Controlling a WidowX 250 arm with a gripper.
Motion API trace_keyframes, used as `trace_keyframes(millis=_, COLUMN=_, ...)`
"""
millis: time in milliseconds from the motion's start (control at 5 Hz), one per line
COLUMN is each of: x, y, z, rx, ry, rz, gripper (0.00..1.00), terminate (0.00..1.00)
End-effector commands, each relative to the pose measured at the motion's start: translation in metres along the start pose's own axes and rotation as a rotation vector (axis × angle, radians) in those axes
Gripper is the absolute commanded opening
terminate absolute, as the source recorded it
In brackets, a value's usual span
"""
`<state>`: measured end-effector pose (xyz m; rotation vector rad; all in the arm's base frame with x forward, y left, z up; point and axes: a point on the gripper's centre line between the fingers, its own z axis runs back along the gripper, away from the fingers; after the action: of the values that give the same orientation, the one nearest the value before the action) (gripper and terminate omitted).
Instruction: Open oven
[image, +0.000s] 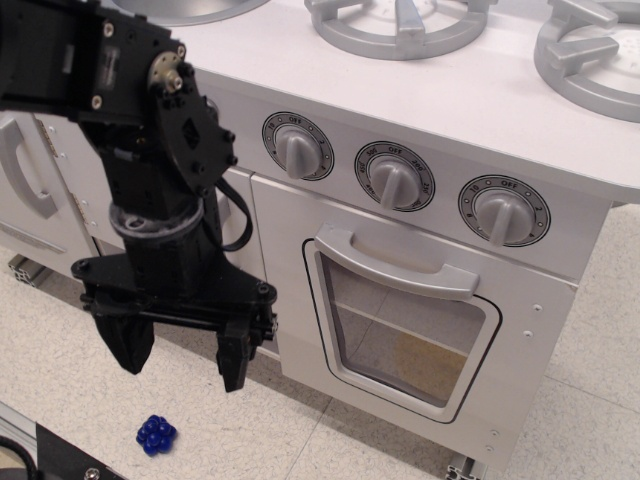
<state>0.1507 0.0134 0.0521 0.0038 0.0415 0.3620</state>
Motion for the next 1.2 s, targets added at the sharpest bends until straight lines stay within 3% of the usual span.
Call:
trace_keyframes(millis=0, x=0.032, y=-0.031, z=0.007, rx=-0.194, ry=-0.024, rz=0.464, gripper=1.00, terminate=0.00)
trace_keyframes(millis=200, x=0.055, y=-0.028, z=0.006, rx=-0.291, ry=-0.086, rz=0.705, gripper=1.00, terminate=0.00)
trace_keyframes(millis=400, x=0.074, y=-0.021, z=-0.003, rx=-0.351, ry=-0.146, rz=0.927, gripper=1.00, terminate=0.00)
trace_keyframes(millis=600, x=0.095, y=-0.017, z=-0.015, rx=-0.424, ry=-0.181, rz=1.010, gripper=1.00, terminate=0.00)
trace_keyframes(millis=800, x=0.108, y=-0.023, z=-0.029, rx=-0.433, ry=-0.204, rz=1.031, gripper=1.00, terminate=0.00)
trace_keyframes(millis=1000, x=0.114, y=-0.033, z=-0.035, rx=-0.501, ry=-0.226, rz=0.991, gripper=1.00, terminate=0.00)
